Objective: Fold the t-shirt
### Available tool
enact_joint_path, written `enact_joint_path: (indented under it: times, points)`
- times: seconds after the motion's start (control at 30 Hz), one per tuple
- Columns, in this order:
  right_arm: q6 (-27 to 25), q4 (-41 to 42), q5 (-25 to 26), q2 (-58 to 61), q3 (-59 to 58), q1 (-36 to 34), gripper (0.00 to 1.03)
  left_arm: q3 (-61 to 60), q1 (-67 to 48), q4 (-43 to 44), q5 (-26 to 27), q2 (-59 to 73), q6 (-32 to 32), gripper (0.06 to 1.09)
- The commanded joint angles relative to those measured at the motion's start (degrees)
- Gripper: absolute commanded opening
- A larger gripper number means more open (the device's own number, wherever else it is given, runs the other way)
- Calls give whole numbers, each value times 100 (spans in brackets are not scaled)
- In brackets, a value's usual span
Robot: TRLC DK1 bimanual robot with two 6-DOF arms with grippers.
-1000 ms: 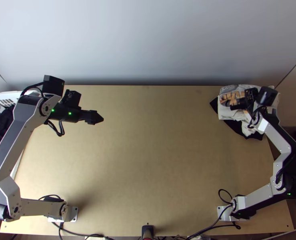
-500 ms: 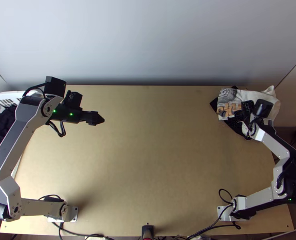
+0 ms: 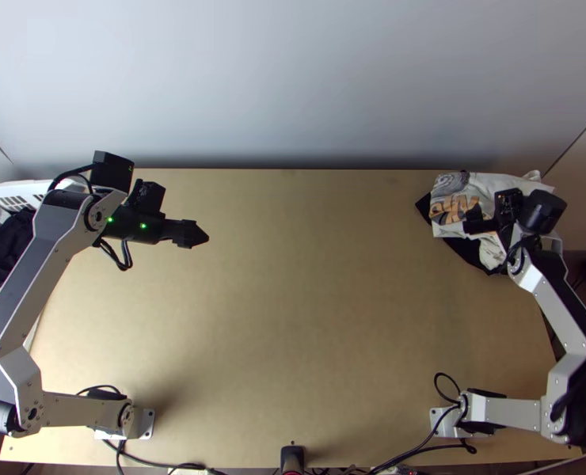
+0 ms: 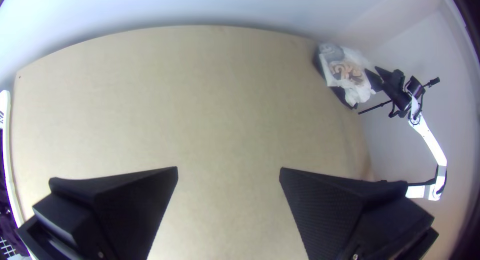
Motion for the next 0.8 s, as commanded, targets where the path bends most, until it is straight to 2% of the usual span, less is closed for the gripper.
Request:
enact_joint_path:
  times: [0.0, 0.23, 0.33, 0.53, 0.77]
  points:
    - [156, -136, -26, -532, 335, 219, 99, 23, -5, 6, 1, -7, 7, 105]
    - [763, 128, -26, 971, 1249, 245, 99, 32, -76, -11, 1, -51, -46, 105]
    - [815, 374, -26, 1683, 1329, 228, 99, 23, -85, -82, -8, -139, -46, 105]
    - [824, 524, -17, 2316, 907, 122, 99, -206, -67, -108, -271, -490, 16, 105]
    - [771, 919, -17, 2483, 327, -97, 99, -505, 12, -108, -289, -737, 25, 105]
